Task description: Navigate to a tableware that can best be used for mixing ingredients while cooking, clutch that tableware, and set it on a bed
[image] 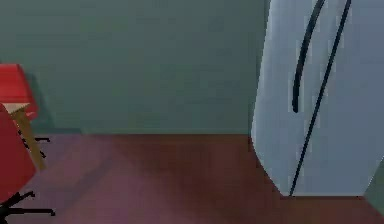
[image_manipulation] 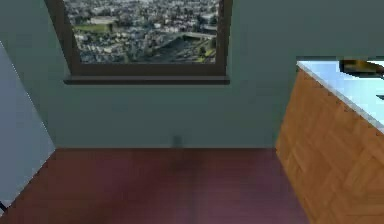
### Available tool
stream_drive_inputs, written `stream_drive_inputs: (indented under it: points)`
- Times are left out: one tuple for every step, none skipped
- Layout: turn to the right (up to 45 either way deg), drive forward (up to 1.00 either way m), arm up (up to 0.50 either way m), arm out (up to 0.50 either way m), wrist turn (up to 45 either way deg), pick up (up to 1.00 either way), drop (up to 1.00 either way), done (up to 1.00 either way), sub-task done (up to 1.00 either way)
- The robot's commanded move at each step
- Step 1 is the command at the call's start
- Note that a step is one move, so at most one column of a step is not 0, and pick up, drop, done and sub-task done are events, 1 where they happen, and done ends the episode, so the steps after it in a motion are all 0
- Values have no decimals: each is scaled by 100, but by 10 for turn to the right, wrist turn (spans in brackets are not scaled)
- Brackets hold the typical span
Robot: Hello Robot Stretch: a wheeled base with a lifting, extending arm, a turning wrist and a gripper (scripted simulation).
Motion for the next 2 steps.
stream_drive_inputs:
  points:
    - [-450,0,0,0,0,0,0,0,0]
    - [-450,0,0,0,0,0,0,0,0]
